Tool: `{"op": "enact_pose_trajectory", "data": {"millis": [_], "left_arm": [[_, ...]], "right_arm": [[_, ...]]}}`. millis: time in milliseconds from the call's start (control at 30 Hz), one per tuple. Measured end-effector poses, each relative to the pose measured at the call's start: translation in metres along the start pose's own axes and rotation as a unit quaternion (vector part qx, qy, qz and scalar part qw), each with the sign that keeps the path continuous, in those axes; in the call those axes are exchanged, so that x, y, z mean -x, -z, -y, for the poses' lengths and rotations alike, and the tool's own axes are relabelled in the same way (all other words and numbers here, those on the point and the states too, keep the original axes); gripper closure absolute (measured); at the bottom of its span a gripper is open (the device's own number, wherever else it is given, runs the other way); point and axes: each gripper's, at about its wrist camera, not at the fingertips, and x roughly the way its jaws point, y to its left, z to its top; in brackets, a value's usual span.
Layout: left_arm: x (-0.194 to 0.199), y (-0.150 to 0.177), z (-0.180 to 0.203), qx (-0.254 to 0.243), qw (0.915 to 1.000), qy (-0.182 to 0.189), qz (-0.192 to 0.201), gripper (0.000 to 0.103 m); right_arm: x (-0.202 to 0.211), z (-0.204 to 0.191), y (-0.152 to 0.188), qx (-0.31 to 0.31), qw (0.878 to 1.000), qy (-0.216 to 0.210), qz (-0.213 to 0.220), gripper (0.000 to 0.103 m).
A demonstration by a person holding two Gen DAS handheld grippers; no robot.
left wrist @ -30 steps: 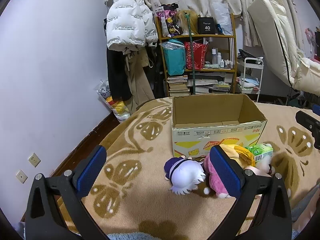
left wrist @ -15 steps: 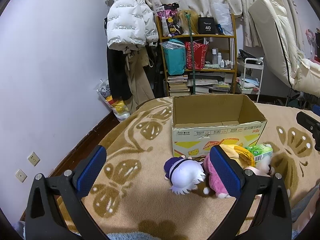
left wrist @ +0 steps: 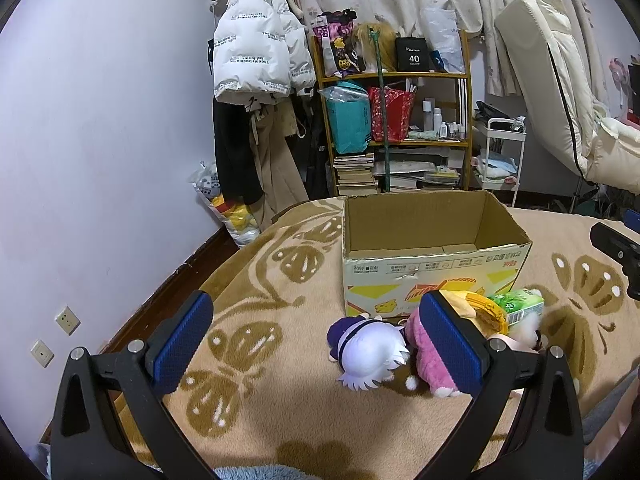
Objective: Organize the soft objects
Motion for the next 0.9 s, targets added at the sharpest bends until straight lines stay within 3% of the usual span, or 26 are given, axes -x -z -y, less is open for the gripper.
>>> {"op": "enact_pose_trajectory", "data": {"millis": [900], "left_arm": [[0.0044, -0.0037, -0.0015, 0.003, 1.0, 0.002, 0.006, 0.001]], "right_arm": [[0.0003, -0.0001, -0.0005, 0.0, 1.0, 0.0, 0.001, 0.0]]}}
